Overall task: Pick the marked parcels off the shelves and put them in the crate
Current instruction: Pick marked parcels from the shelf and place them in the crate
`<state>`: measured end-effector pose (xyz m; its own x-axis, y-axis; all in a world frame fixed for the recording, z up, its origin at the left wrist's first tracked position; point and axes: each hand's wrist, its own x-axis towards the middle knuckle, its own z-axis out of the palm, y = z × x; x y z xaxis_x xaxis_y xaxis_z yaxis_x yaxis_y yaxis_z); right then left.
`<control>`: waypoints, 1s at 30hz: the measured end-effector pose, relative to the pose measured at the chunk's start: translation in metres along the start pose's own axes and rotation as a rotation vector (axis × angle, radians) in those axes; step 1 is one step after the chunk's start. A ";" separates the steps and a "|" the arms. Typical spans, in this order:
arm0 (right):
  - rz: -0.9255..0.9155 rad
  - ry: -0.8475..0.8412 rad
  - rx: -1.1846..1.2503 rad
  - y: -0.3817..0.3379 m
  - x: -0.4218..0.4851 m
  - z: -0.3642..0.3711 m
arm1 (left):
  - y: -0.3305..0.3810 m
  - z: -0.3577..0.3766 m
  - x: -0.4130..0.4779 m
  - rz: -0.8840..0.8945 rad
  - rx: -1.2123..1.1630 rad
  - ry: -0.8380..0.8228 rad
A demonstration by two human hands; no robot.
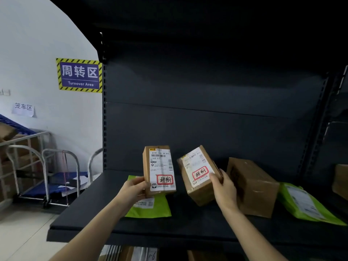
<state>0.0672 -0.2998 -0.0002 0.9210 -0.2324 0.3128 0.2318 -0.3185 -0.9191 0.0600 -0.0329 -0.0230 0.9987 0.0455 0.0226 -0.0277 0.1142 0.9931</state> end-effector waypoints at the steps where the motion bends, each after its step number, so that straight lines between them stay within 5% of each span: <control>1: 0.004 -0.003 0.120 0.001 -0.005 0.001 | 0.000 0.003 -0.001 -0.006 -0.010 -0.016; 8: 0.091 -0.129 0.446 0.013 -0.018 0.001 | 0.007 0.014 -0.010 -0.008 -0.112 -0.148; 19: 0.011 -0.342 0.338 0.019 -0.025 -0.020 | 0.014 0.017 -0.018 0.087 -0.061 -0.130; 30: -0.054 -0.335 0.266 0.022 -0.033 -0.030 | 0.016 0.028 -0.032 0.156 0.072 -0.029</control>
<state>0.0319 -0.3269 -0.0233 0.9459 0.1030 0.3077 0.3150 -0.0635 -0.9470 0.0285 -0.0599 -0.0052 0.9833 0.0284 0.1798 -0.1808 0.0368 0.9828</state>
